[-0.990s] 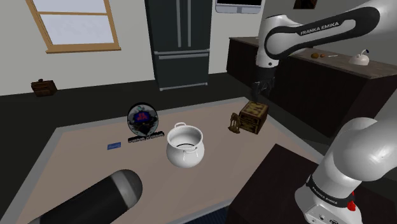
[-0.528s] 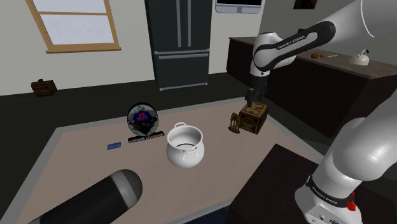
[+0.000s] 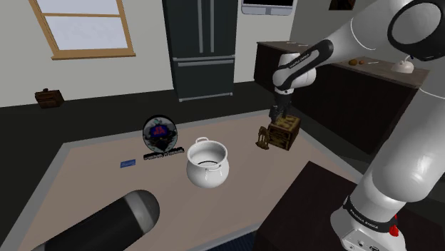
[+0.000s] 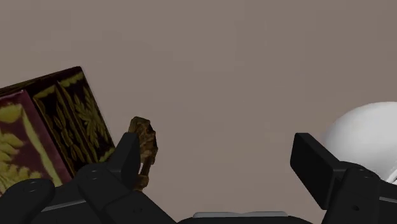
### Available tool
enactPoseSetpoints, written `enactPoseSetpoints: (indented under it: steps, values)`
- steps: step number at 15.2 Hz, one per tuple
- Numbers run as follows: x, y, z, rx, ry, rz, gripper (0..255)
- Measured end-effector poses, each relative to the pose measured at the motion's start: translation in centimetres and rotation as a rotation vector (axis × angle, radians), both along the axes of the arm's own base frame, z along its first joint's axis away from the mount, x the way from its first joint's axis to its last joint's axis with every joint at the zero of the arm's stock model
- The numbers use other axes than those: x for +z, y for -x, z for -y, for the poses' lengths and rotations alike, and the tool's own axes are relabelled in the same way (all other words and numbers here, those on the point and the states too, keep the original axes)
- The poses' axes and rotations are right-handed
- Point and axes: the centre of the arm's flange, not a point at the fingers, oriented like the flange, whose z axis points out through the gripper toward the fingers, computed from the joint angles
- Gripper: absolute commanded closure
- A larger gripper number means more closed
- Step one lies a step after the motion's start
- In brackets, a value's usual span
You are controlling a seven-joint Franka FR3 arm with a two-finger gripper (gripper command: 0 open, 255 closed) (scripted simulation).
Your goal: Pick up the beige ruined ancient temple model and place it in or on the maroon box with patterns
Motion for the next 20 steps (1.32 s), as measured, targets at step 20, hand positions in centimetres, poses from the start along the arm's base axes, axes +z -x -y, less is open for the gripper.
enactPoseSetpoints:
  steps: [20]
  values:
    - [-16.7, -11.5, 14.4, -0.003, -0.016, 0.054, 0]
